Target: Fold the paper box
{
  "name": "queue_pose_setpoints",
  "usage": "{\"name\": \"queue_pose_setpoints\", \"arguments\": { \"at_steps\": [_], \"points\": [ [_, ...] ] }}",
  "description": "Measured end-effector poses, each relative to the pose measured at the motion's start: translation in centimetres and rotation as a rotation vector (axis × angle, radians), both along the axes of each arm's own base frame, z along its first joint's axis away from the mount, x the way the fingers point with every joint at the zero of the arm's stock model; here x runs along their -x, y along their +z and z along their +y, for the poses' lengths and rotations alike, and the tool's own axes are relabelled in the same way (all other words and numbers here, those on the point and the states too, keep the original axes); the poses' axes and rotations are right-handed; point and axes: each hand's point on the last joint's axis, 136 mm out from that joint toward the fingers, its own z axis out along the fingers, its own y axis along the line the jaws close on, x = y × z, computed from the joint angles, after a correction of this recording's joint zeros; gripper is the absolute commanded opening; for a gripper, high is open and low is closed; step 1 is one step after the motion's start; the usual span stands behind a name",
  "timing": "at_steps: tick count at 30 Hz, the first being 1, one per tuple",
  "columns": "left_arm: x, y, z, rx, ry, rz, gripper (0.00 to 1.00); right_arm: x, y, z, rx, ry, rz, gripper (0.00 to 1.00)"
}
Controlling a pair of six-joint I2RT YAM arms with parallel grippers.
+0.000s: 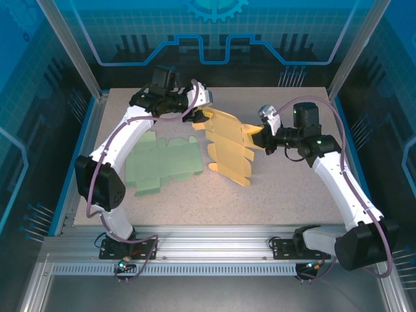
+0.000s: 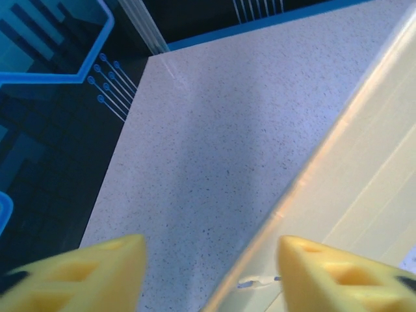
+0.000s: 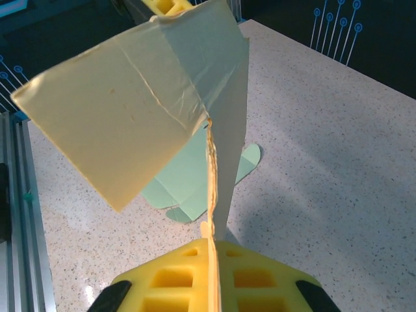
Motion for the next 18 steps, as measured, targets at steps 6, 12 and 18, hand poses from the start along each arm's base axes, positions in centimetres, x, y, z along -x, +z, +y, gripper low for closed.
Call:
{"name": "queue_pose_setpoints", "arguments": {
  "at_steps": [6,12,18],
  "points": [
    [-0.5,-1.5,-0.1,-0.017,0.000,0.027,0.08,-0.6,-1.0,0.1,-0.003,0.004,0.035,0.00],
    [-0.6,-1.8,-0.2,-0.036,0.015,0.023,0.00,-1.5,-1.4,-0.6,-0.004,-0.040,0.052,0.00],
    [-0.8,-3.8,-1.3,-0.104,0.069,0.013,0.00,-3.0,-3.2,-2.5,0.026,-0.181,0.100,0.22]
  ]
}}
